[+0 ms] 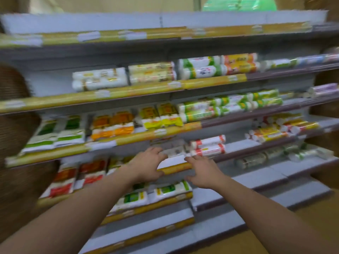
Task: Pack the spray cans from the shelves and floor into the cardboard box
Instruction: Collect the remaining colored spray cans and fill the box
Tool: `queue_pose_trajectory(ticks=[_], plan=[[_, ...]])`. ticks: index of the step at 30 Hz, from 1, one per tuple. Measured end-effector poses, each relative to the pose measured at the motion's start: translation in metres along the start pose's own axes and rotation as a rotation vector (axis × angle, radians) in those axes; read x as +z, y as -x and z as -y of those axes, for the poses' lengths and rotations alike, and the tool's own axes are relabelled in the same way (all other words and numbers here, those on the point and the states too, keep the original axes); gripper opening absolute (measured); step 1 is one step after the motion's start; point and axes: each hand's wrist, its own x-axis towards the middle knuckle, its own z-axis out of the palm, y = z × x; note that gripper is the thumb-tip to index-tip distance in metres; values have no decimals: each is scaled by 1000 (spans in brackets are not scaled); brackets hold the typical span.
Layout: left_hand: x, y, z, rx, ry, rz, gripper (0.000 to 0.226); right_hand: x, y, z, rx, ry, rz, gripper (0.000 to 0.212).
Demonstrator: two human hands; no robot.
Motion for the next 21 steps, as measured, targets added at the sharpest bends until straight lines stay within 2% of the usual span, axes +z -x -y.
queue_pose_trajectory(ticks=[5,10,14,21], plan=[[27,105,112,-167,0,86,63,54,-35,138,-159,-38,99,75],[83,203,199,-294,74,200,65,113,-54,250,-236,-57,198,68],[130,259,245,-386,163,339,69,158,-64,303,-274,-72,341,71],[199,298,290,-572,325,401,54,224,-105,352,-324,-78,428,72]])
